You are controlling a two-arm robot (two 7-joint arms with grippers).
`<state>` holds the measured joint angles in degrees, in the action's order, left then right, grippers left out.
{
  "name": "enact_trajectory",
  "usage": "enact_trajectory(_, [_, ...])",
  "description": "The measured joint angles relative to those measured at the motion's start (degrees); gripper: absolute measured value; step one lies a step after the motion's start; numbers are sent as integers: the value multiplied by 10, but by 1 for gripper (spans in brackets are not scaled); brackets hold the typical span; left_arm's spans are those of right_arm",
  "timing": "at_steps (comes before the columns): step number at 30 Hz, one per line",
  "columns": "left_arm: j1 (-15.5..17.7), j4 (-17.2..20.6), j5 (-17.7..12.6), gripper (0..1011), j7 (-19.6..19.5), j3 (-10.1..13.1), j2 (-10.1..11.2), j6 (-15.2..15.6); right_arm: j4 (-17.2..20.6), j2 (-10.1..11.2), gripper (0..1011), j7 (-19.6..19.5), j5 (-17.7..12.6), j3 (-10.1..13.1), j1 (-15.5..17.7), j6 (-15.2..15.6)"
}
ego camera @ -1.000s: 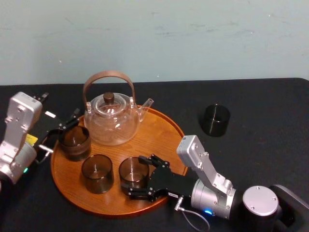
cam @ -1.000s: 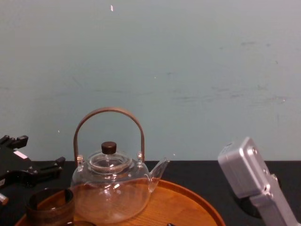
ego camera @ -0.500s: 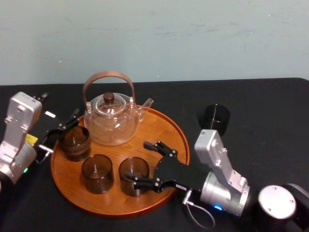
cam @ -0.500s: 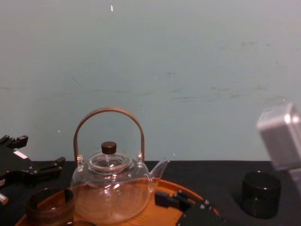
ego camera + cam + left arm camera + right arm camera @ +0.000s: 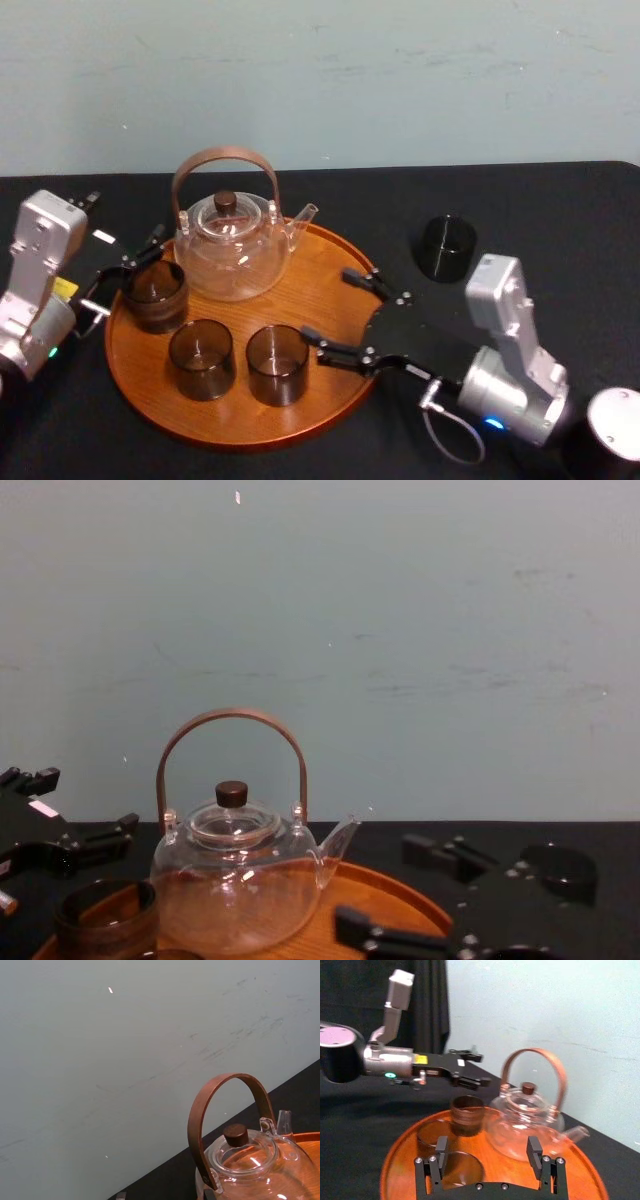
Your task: Pick up the glass from the table and place it on the tray.
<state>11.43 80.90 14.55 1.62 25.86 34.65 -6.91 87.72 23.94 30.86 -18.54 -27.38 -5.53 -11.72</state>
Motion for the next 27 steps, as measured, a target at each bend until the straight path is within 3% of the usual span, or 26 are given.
enact_trajectory(9, [0,0,0,1001,0,0,0,0,15,23,1002,-32,-2,45,33,3])
enact_trajectory(12, [0,0,0,1002,0,0,0,0,16,30,1002,-44,-2,65,44,5])
enact_trajectory(13, [0,0,0,1001,0,0,0,0,16,33,1002,-54,-2,81,51,6])
enact_trajectory(27, [0,0,0,1001,0,0,0,0,-6,33,1002,-93,1,149,70,17])
